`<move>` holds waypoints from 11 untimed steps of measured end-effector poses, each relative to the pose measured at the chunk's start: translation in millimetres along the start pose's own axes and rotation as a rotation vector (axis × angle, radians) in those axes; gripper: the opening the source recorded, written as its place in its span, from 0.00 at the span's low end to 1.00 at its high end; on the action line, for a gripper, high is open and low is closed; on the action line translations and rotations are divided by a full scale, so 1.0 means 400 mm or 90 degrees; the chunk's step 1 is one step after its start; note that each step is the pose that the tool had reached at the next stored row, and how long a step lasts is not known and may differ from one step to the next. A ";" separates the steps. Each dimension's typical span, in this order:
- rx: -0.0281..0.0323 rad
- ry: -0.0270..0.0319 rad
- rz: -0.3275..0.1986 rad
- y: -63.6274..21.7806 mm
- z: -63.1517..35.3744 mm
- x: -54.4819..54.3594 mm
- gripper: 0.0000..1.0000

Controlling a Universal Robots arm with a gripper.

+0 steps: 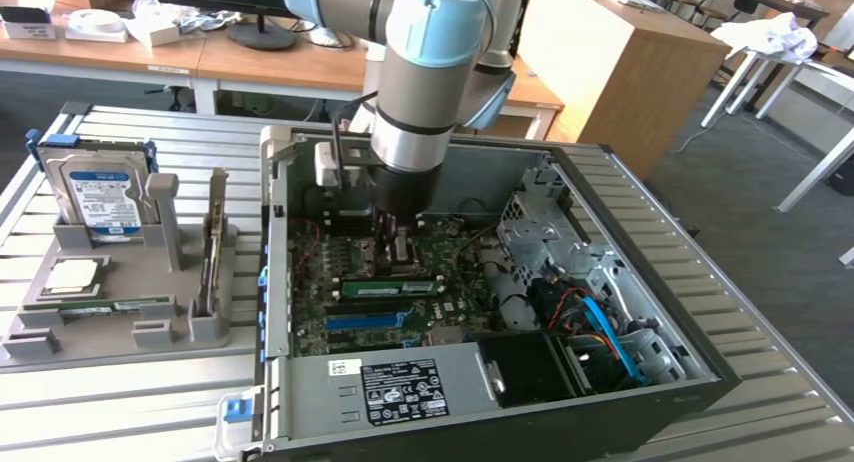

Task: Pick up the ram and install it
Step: 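Press down the ram until it locks into place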

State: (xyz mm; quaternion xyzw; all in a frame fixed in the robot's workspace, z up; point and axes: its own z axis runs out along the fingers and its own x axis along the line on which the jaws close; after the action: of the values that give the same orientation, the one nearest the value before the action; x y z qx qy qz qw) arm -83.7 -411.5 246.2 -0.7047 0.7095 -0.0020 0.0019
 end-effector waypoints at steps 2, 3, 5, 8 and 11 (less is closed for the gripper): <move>0.0000 0.0000 0.000 0.000 0.004 0.000 0.10; 0.0000 0.0000 0.000 0.000 0.006 0.000 0.10; 0.0000 0.0000 0.000 0.000 0.010 0.000 0.10; 0.0000 0.0000 0.000 0.000 0.019 0.000 0.10; -0.0001 0.0002 0.000 0.000 0.023 0.000 0.10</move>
State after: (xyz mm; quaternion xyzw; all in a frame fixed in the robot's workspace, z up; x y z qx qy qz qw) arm -83.7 -411.6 236.9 -0.7047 0.7095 -0.0021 0.0017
